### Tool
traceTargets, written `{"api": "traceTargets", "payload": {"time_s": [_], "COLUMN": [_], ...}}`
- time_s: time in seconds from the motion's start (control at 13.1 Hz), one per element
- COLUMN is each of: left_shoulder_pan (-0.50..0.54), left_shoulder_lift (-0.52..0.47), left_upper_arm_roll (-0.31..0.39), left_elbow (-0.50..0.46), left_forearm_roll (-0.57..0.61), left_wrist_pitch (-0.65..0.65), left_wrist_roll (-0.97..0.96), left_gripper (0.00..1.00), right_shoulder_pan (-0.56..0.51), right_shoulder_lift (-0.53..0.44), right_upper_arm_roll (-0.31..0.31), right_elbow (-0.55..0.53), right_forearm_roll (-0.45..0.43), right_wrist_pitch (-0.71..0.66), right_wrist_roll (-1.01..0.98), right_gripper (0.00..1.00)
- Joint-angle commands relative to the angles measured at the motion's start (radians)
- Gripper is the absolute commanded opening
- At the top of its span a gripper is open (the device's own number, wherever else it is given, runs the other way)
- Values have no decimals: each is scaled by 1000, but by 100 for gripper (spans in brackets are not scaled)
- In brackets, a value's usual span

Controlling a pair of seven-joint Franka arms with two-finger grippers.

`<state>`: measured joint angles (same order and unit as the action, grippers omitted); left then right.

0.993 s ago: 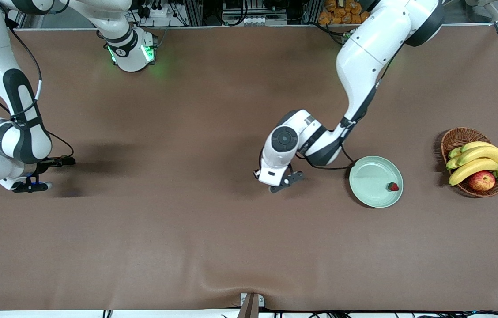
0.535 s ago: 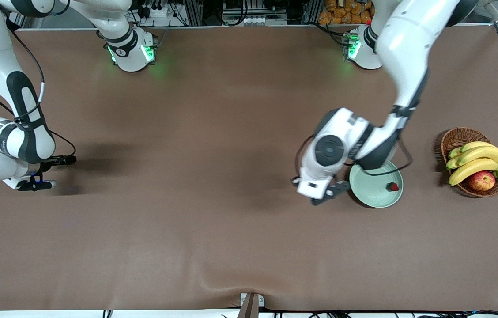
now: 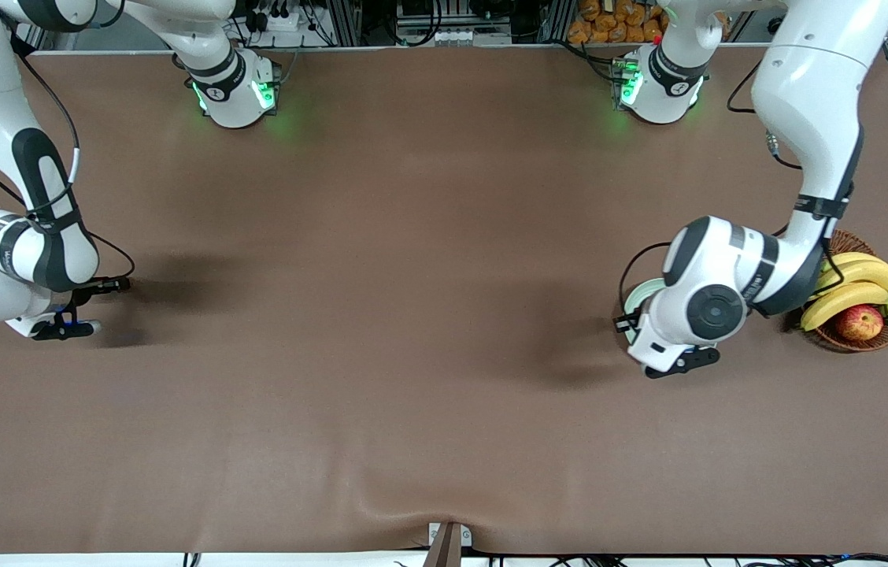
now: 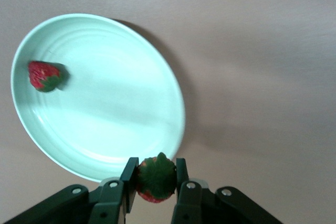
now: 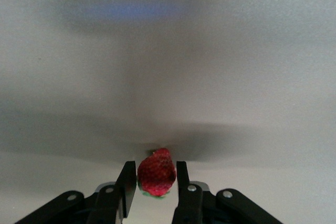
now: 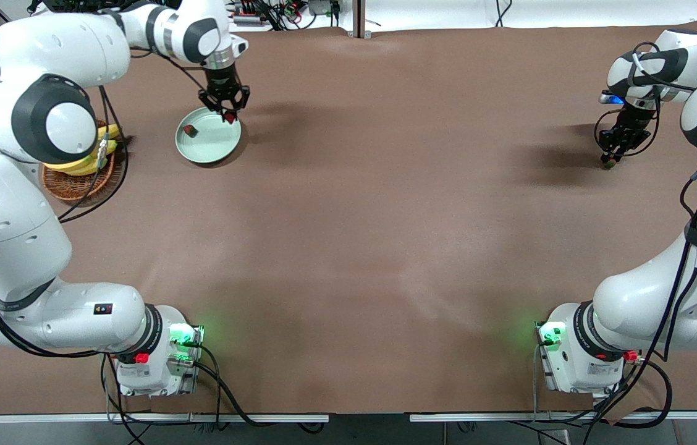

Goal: Collect all strawberries into plate
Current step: 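Place the second strawberry on the green plate with the left gripper, then set the third strawberry mid-table with the right gripper while the left gripper approaches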

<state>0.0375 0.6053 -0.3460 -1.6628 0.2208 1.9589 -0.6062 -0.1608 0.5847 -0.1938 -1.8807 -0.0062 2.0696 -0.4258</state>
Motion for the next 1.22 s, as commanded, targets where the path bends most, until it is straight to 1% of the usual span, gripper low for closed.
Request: {"api": "traceTargets", "payload": {"time_s": [0.0,0.08,0.15,0.23,0.31,0.46,0.69,0.76,0.99,1.15], "left_shoulder_pan": [57,88,106,113,114,119,117,116,116,113], "left_shoulder_lift": [-21,-18,-12,-10,-10,-33,-88,-105,-147,-145], "left_upper_arm_roll": [-8,-8,-8,-8,-8,-10,-13,-18,-56,-93], "left_elbow": [-83,-103,-109,-110,-110,-104,-98,-95,-78,-26], "left_forearm_roll": [3,3,3,3,3,3,-8,-9,-12,-18], "left_wrist_pitch": [81,110,121,123,123,109,86,75,57,-10], "left_wrist_roll": [87,133,163,173,174,174,172,172,160,155], "left_gripper": [11,24,38,61,100,100,100,100,100,100], "right_shoulder_pan": [-19,-19,-17,-11,-2,61,225,281,473,597], "right_shoulder_lift": [-3,-3,-3,-5,-6,-12,-26,-26,-20,10], "right_upper_arm_roll": [13,13,13,14,16,25,28,31,51,53], "right_elbow": [-12,-11,-9,-2,14,82,147,149,153,190], "right_forearm_roll": [-23,-21,-21,-17,-11,8,119,176,502,680], "right_wrist_pitch": [14,14,14,14,12,0,-17,-20,-20,7], "right_wrist_roll": [-22,-25,-30,-30,-25,7,250,337,656,761], "right_gripper": [26,13,4,0,0,0,0,0,0,0]}}
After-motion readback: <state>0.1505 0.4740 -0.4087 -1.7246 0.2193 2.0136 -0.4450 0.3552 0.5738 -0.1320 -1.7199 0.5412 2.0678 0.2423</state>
